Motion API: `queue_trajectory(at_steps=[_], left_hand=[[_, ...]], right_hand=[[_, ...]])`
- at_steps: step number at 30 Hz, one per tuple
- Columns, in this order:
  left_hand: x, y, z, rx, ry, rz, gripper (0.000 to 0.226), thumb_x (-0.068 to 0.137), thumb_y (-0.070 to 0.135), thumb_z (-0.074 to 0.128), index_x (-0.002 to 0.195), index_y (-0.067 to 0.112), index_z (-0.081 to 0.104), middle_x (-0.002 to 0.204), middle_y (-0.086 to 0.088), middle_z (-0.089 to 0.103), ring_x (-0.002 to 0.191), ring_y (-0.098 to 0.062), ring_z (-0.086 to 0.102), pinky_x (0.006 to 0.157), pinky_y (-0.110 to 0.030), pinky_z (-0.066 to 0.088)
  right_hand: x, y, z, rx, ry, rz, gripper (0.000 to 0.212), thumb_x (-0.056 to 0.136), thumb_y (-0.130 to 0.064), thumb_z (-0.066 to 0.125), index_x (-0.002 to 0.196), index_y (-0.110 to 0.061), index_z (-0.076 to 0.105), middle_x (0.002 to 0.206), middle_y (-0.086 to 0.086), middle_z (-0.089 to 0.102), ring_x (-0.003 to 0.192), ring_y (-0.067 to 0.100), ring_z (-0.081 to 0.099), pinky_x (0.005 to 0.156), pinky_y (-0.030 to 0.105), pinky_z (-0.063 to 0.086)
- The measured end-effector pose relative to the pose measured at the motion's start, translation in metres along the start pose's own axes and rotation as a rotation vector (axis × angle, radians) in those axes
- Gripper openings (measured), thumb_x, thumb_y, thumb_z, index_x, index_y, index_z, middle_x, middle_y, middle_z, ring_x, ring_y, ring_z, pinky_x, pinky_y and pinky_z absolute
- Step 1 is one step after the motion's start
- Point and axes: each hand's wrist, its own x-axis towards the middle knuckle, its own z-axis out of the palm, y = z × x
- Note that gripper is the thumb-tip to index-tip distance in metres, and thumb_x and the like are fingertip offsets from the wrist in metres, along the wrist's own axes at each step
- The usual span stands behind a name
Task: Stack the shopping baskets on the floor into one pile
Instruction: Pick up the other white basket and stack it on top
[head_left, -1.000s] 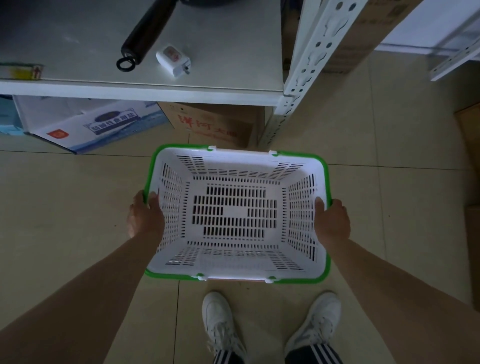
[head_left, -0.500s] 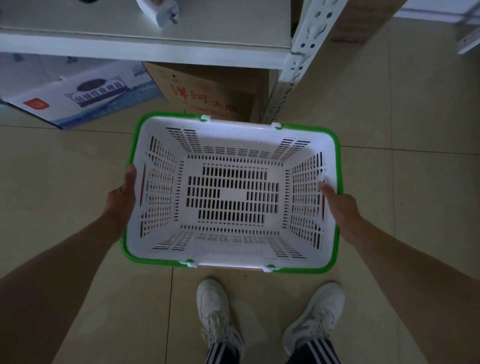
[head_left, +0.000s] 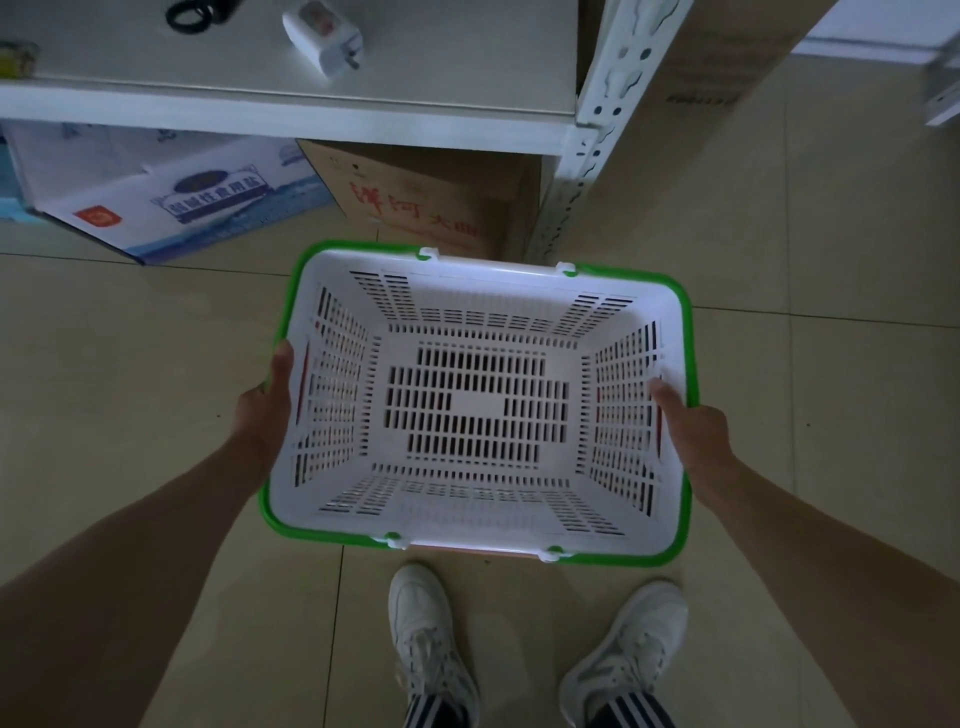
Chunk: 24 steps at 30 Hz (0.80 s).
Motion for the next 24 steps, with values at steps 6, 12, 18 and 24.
queue_trajectory(at_steps=[6, 12, 18, 24], left_hand=[[-0.022, 0.009, 0.026, 0.058, 0.013, 0.017, 0.072, 0.091, 0.072, 0.031, 0.095, 0.006, 0.061, 0.083, -0.017, 0.061, 0.077, -0.03, 0.057, 0.075, -0.039, 0.047], [-0.054, 0.03, 0.069, 0.1, 0.002, 0.024, 0.067, 0.093, 0.067, 0.032, 0.066, 0.01, 0.054, 0.066, -0.013, 0.053, 0.062, -0.025, 0.05, 0.067, -0.035, 0.042], [-0.088, 0.06, 0.12, 0.123, -0.047, 0.031, 0.074, 0.09, 0.073, 0.031, 0.071, 0.008, 0.062, 0.078, -0.021, 0.063, 0.071, -0.03, 0.059, 0.07, -0.038, 0.048], [-0.132, 0.114, 0.179, 0.108, -0.079, 0.054, 0.063, 0.092, 0.069, 0.034, 0.071, 0.016, 0.061, 0.077, -0.015, 0.064, 0.078, -0.032, 0.064, 0.084, -0.048, 0.055]], right_hand=[[0.014, 0.011, -0.038, -0.043, -0.008, 0.015, 0.056, 0.085, -0.058, 0.059, 0.07, -0.004, 0.056, 0.074, 0.016, 0.057, 0.059, 0.023, 0.053, 0.06, 0.033, 0.044], [0.03, 0.026, -0.092, -0.07, 0.01, 0.041, 0.066, 0.083, -0.068, 0.051, 0.063, -0.005, 0.053, 0.064, 0.012, 0.054, 0.059, 0.024, 0.054, 0.059, 0.032, 0.044], [0.051, 0.029, -0.16, -0.126, 0.057, 0.076, 0.071, 0.083, -0.075, 0.039, 0.057, -0.009, 0.044, 0.056, 0.007, 0.044, 0.05, 0.019, 0.044, 0.048, 0.025, 0.032], [0.076, 0.026, -0.24, -0.083, 0.083, 0.098, 0.075, 0.081, -0.077, 0.04, 0.062, -0.006, 0.052, 0.059, 0.01, 0.052, 0.053, 0.022, 0.05, 0.05, 0.026, 0.038]])
